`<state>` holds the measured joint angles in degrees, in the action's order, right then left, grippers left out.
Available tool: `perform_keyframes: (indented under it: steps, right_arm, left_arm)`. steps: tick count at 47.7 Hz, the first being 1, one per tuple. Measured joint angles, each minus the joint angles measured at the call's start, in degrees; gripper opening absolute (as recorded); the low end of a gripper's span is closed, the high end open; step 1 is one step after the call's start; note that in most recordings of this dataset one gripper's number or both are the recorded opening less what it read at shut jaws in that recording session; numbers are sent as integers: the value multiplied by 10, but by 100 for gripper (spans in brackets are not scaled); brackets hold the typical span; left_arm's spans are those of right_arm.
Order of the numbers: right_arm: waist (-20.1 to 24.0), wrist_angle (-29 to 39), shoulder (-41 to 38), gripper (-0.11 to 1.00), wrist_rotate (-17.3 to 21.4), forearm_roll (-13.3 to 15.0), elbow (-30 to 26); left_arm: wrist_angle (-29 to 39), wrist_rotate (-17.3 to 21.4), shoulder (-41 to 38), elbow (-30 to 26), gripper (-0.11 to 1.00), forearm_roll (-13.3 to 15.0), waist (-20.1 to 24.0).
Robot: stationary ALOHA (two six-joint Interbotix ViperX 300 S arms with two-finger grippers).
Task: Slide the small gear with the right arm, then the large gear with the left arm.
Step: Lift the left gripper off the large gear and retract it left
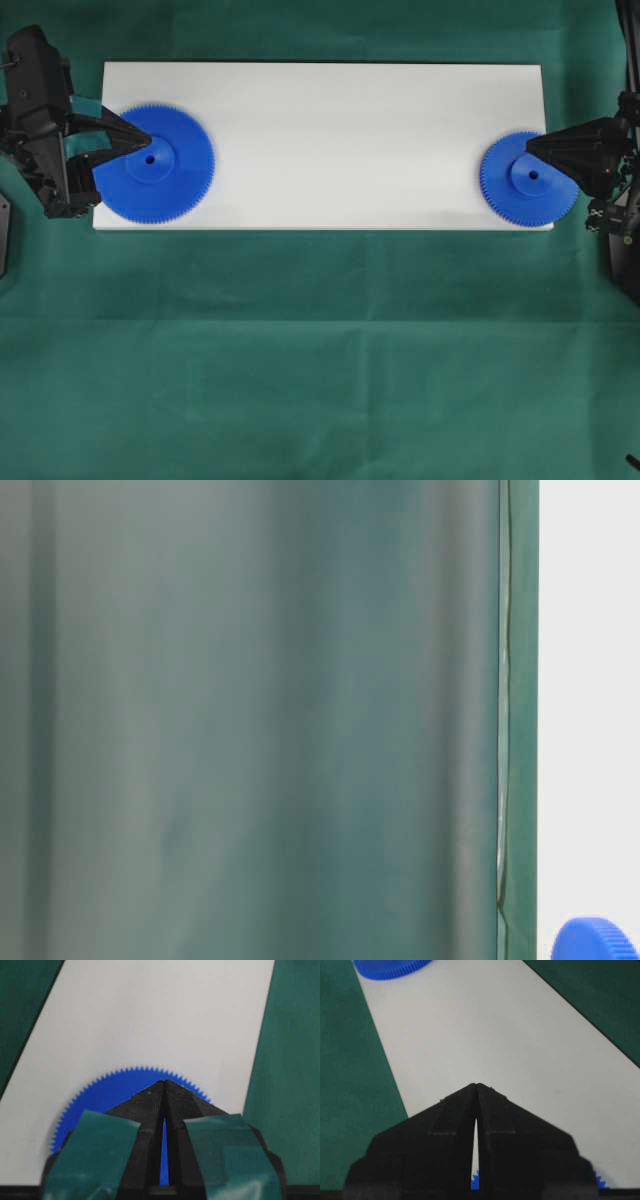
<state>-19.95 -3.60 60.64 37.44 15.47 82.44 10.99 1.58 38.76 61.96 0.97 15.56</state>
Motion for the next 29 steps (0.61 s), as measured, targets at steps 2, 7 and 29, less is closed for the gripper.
perform_keyframes:
  steps: [2,7,29]
  right_arm:
    - [0,-3,0,50,0,0,0]
    - [-1,-5,1,50,0,0,0]
    - [0,-6,0,50,0,0,0]
  left_arm:
    - [-1,-1,0,1,0,0,0]
    - [-1,0,0,3,0,0,0]
    - [-25,-2,1,15,0,-1,-15]
